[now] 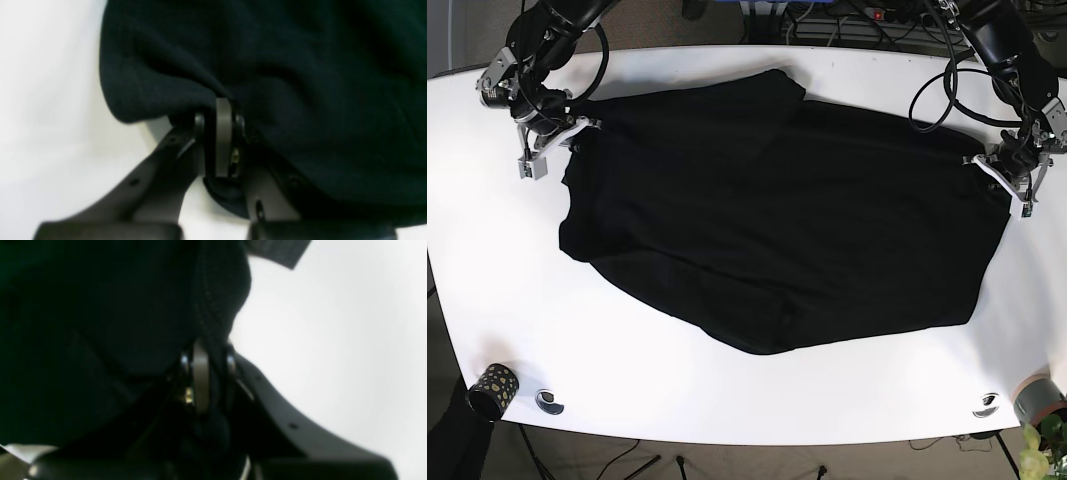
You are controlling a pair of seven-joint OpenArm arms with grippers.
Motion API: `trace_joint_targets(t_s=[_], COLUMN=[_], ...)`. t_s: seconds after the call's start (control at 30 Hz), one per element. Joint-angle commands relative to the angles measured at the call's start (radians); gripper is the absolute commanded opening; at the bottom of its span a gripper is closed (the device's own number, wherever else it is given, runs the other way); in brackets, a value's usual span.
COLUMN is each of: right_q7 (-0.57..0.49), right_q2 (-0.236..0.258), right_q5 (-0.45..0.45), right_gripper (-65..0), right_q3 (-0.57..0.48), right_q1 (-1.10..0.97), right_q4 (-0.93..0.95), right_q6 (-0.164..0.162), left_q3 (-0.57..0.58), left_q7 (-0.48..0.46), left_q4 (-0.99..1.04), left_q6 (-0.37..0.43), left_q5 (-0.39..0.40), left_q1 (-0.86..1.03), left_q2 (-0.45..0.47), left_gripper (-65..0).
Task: Fold the T-shirt properly
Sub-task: 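Lift the shirt with both grippers and shake it out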
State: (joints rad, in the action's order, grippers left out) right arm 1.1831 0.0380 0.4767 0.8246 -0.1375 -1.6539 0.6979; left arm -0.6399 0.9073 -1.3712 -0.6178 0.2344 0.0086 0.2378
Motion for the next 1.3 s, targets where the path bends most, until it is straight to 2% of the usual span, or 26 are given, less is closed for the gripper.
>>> trace_joint_targets(t_s=[0.0,0.1,0.2,0.4,0.47,0.57,0.7,0.77,1.07,1.27], right_q7=[-0.016,-0.016,-0.015,-0.015,-0.015,-0.015,-0.015,-0.015,-0.015,-0.015], right_q2=[0.013,0.013,0.013,0.055,0.067,0.115,0.141,0.171,0.268,0.313], right_q5=[0.012,0.012,0.003,-0.003,-0.005,0.0,-0.003,-0.003,-0.003,-0.003], right_gripper=[-65.0,-65.0,-65.0,-65.0,-65.0,-65.0,-65.0,-65.0,-65.0,-65.0], right_q3=[0.005,-0.001,-0.023,-0.075,-0.112,-0.159,-0.19,-0.195,-0.196,-0.201], right_q1=[-0.015,-0.058,-0.081,-0.034,0.002,0.048,0.138,0.192,0.488,0.668], right_q4=[-0.093,-0.193,-0.266,-0.245,-0.211,-0.16,-0.079,-0.03,0.218,0.381], right_q6=[0.0,0.0,0.0,0.0,0.0,0.0,0.0,0.0,0.0,0.0], left_q3=[-0.001,0.007,0.067,0.199,0.234,0.266,0.286,0.286,0.291,0.292], left_q7=[0.006,0.006,0.006,0.006,0.006,0.008,0.011,0.011,0.009,0.006], left_q4=[-0.098,-0.199,-0.307,-0.399,-0.417,-0.419,-0.4,-0.371,-0.241,-0.133], left_q6=[-0.001,-0.001,-0.001,0.005,0.006,0.008,0.008,0.008,0.008,0.009], left_q5=[-0.007,-0.007,-0.007,-0.011,-0.013,-0.013,-0.014,-0.022,-0.166,-0.177], left_q1=[-0.002,0.001,0.021,0.008,-0.031,-0.066,-0.146,-0.187,-0.422,-0.603], left_q2=[0.016,0.013,0.013,0.013,0.013,0.011,-0.008,-0.027,-0.094,-0.094], left_gripper=[-65.0,-65.0,-65.0,-65.0,-65.0,-65.0,-65.0,-65.0,-65.0,-65.0])
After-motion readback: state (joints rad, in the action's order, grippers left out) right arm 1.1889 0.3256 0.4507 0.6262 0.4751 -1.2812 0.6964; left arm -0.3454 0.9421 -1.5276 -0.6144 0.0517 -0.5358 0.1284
